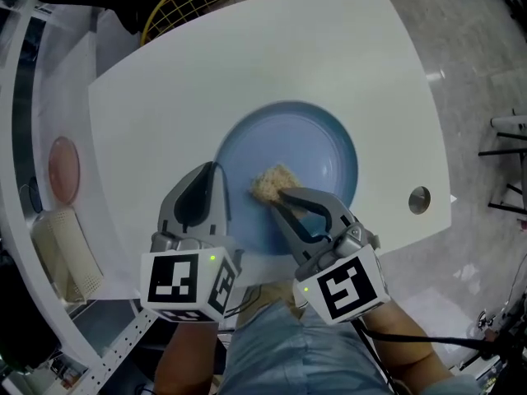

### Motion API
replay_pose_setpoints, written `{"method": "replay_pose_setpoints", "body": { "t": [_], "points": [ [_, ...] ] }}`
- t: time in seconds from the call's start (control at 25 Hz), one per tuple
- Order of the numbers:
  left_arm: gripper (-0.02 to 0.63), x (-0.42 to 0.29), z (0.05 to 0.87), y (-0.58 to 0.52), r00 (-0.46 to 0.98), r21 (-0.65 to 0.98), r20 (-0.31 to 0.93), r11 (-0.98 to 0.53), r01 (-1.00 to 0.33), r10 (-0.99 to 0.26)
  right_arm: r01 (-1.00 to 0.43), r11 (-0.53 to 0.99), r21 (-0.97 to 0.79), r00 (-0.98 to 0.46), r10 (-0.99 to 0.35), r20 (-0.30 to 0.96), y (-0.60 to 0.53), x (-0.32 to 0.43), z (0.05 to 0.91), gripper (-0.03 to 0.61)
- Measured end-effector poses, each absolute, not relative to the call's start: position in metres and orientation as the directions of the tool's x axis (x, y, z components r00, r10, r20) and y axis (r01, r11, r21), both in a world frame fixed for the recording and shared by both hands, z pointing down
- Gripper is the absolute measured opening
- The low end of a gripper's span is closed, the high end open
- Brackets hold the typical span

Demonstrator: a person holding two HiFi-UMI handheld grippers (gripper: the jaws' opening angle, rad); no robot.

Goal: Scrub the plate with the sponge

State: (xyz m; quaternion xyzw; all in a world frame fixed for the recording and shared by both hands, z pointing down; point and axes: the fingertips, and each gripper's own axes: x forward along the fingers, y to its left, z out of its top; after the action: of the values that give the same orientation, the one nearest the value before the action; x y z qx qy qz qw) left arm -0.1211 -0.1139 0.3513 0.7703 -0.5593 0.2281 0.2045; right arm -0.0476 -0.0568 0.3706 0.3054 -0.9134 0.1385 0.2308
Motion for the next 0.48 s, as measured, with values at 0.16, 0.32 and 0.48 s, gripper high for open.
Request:
{"method": "replay_pose_setpoints", "body": {
  "t": [0.16, 0.32, 0.48],
  "points": [
    [0.023, -0.124, 0.358, -0.111, 0.270, 0.053, 0.588, -0.297, -0.954, -0.762, -0.639, 0.760, -0.121, -0.688, -0.493, 0.533, -0.049, -0.034, 0.381, 0.049],
    [0.023, -0.126, 0.363, -0.111, 0.269, 0.059, 0.592, -0.292, -0.955, -0.760, -0.674, 0.729, -0.121, -0.651, -0.508, 0.563, -0.046, -0.017, 0.390, 0.049],
    [0.022, -0.127, 0.369, -0.112, 0.275, 0.071, 0.591, -0.291, -0.954, -0.758, -0.723, 0.685, -0.089, -0.589, -0.544, 0.598, -0.052, 0.001, 0.398, 0.049]
  ]
}}
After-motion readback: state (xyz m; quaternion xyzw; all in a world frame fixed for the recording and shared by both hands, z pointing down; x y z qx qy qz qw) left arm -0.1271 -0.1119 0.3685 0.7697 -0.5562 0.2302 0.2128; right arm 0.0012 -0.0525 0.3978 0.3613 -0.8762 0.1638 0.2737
